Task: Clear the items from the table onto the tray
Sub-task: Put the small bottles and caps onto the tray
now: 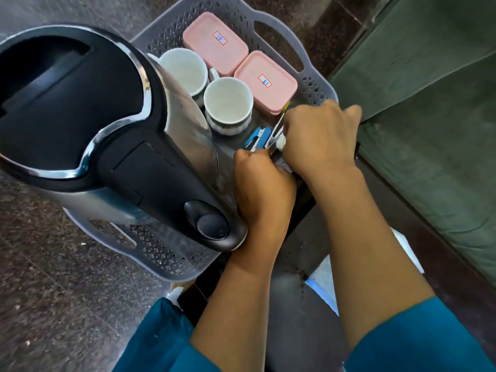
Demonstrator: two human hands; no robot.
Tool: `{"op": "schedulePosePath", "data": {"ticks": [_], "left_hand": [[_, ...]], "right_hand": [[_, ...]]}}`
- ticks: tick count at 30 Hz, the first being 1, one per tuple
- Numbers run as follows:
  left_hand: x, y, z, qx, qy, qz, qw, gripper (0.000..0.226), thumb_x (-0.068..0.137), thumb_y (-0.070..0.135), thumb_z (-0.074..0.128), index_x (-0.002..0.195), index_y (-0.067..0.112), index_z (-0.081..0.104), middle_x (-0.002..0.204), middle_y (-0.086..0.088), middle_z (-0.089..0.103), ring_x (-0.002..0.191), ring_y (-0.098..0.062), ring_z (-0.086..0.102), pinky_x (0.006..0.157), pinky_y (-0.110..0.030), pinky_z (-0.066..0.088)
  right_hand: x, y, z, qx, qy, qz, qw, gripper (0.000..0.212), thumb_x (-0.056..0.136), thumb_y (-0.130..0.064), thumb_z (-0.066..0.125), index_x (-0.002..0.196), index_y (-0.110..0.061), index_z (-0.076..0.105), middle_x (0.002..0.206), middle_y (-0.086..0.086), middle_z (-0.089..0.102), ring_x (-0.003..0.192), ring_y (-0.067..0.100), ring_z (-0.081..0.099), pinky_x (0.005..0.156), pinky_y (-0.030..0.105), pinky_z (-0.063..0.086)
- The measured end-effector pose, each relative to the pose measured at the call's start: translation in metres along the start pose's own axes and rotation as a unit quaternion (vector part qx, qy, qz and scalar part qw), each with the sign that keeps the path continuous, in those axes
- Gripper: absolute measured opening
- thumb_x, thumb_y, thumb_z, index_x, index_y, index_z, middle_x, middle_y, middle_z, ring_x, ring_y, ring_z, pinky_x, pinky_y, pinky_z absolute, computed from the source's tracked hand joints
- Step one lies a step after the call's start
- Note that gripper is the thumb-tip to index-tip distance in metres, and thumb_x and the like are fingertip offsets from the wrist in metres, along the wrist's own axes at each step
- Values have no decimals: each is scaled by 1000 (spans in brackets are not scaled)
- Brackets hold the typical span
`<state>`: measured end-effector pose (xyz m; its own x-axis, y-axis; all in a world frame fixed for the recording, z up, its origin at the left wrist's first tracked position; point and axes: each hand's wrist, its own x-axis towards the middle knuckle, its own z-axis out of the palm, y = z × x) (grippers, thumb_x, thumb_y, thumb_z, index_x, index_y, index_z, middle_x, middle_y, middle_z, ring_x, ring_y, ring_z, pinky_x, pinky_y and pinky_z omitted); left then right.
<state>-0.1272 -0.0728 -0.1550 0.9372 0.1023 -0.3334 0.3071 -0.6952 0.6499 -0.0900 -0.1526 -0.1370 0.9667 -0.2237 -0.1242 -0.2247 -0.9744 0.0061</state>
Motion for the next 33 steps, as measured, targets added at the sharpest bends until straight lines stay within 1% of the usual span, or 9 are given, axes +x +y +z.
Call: {"op": "schedulePosePath", "data": {"ticks": [3, 8, 12, 15, 19, 24, 28, 30, 33], "left_hand": [[0, 0, -1, -6, -3, 9, 1000, 20, 82, 9, 47, 88, -3, 62, 98, -21, 57, 81, -35, 52, 60, -21, 18], [-1, -1, -1, -26, 2, 8, 1000, 20, 85, 10, 46, 90, 1, 64, 101, -19, 55, 67, -20, 35, 60, -20, 19], [0, 0, -1, -20, -15, 23, 999, 21, 87, 13, 44, 84, 4, 63, 98, -18, 58, 73, -30, 47, 58, -25, 19], [0, 1, -1, -43, -24, 45, 998, 18, 88, 12, 44, 83, 5, 60, 99, -17, 61, 87, -31, 53, 60, -29, 23], [2, 0, 2, -63, -31, 40, 997, 17, 88, 12, 44, 89, 7, 60, 99, -12, 66, 90, -29, 58, 68, -29, 36], [2, -2, 4, -84, -25, 34, 996, 16, 90, 11, 43, 90, 5, 58, 95, -14, 67, 86, -31, 59, 67, -31, 37], [0, 0, 2, -91, 17, 42, 995, 27, 88, 7, 46, 113, 5, 57, 114, -16, 59, 102, -30, 56, 74, -22, 33], [-4, 2, -1, -98, 45, 71, 992, 33, 86, 4, 49, 118, 5, 56, 119, -16, 54, 103, -30, 56, 77, -19, 33], [-10, 8, -5, -93, 60, 145, 983, 32, 80, 0, 54, 111, 3, 60, 110, -18, 56, 99, -33, 56, 83, -30, 40]], "right_hand": [[-1, 7, 5, 37, -14, 12, 999, 17, 82, -15, 54, 92, -23, 65, 88, 4, 67, 97, 29, 53, 81, 39, 25], [-8, 6, 2, 39, 2, 15, 999, 19, 75, -22, 60, 91, -23, 70, 85, 4, 67, 107, 31, 45, 95, 45, 25], [-7, -1, 0, 8, -42, 48, 998, 17, 74, -29, 64, 88, -20, 68, 85, 5, 66, 114, 30, 43, 105, 51, 20], [-4, -7, 0, 11, -31, 65, 997, 2, 77, -19, 58, 78, -21, 59, 77, 5, 58, 110, 31, 45, 99, 49, 25], [3, -8, -2, -1, -24, 71, 997, 13, 77, -7, 52, 76, -18, 58, 72, 5, 45, 106, 32, 44, 90, 45, 27], [4, -9, 0, -1, -27, 53, 998, 13, 79, -5, 52, 82, -16, 57, 78, 8, 50, 108, 33, 44, 90, 45, 28], [0, -3, -2, 39, -31, 42, 998, 24, 76, -15, 64, 99, -16, 57, 97, 10, 64, 113, 32, 44, 91, 45, 28], [-7, 4, -4, 86, 7, 45, 995, 32, 74, -17, 62, 106, -18, 57, 102, 6, 64, 113, 31, 45, 92, 43, 27], [-28, 17, -6, 196, 96, 75, 973, 36, 73, -15, 55, 107, -21, 61, 106, 0, 66, 110, 27, 49, 95, 39, 31]]}}
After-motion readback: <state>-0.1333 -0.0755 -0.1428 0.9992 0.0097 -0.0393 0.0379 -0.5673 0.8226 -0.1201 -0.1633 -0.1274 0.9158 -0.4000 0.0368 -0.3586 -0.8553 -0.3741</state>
